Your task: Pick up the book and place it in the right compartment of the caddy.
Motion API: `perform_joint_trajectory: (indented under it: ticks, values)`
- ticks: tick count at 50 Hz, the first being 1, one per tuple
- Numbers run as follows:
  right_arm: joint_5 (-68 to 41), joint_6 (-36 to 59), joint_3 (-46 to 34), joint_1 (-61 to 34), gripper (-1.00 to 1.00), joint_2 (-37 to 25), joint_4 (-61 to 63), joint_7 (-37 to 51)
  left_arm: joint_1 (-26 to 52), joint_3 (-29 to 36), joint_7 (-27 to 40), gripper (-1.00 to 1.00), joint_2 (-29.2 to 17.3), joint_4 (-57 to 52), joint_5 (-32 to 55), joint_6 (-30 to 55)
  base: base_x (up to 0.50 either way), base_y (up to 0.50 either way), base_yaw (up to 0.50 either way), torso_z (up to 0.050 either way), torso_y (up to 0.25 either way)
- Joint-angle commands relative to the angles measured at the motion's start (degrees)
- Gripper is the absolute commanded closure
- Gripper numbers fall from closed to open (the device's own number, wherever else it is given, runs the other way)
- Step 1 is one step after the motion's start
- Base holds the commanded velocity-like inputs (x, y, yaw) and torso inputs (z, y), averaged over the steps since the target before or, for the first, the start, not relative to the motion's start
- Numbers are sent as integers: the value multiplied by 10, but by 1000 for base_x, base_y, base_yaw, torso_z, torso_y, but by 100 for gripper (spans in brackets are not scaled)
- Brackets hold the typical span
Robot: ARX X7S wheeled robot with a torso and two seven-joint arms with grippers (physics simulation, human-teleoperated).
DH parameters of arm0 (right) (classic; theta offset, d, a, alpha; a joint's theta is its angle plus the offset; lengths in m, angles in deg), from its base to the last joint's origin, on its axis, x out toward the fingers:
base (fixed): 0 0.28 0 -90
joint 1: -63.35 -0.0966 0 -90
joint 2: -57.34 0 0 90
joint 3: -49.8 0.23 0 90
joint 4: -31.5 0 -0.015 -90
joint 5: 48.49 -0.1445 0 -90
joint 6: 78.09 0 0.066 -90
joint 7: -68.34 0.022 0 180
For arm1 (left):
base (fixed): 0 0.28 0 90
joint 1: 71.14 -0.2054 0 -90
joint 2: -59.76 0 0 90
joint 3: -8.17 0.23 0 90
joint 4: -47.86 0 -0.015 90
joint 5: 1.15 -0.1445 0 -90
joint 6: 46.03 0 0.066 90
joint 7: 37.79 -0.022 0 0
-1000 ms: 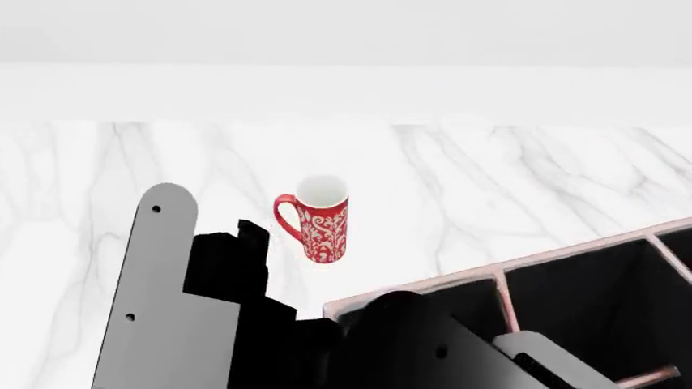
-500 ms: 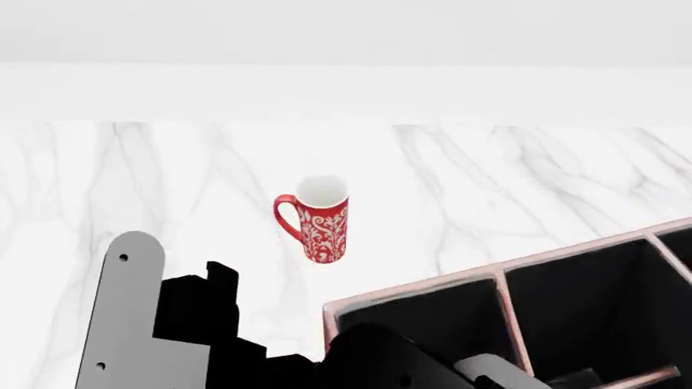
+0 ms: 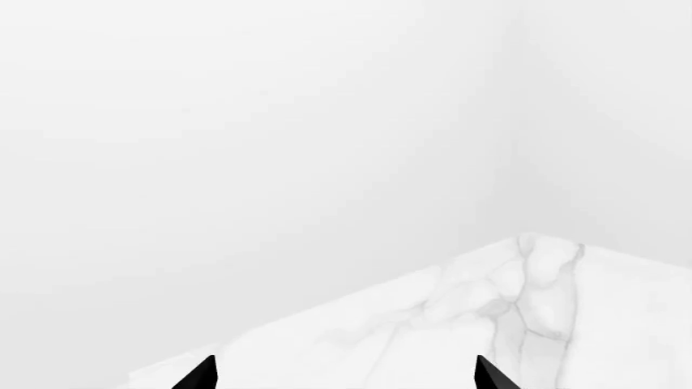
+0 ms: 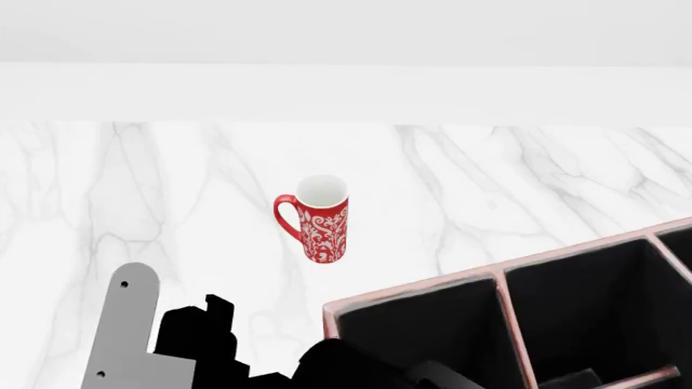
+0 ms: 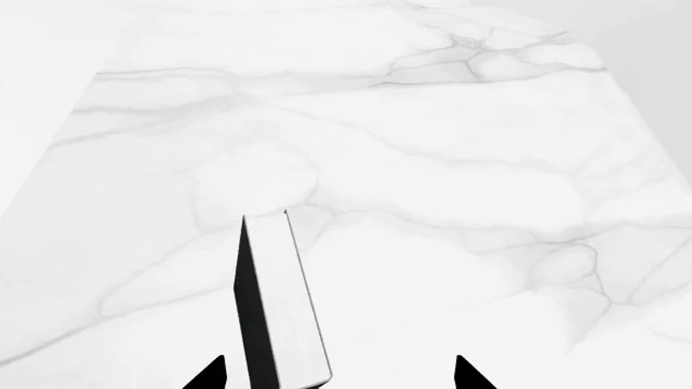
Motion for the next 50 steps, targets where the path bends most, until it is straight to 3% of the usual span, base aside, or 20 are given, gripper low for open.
perform_joint_trajectory:
  ticks: [1, 50]
  values:
    - [14, -22, -28, 8, -100, 6, -29, -3, -2, 2, 0, -100, -1, 3, 1, -4, 0, 0, 0, 0, 0]
    - [65, -166, -111, 60, -100, 59, -201, -31, -15, 6, 1, -100, 3, 15, 3, -27, 0, 0, 0, 0, 0]
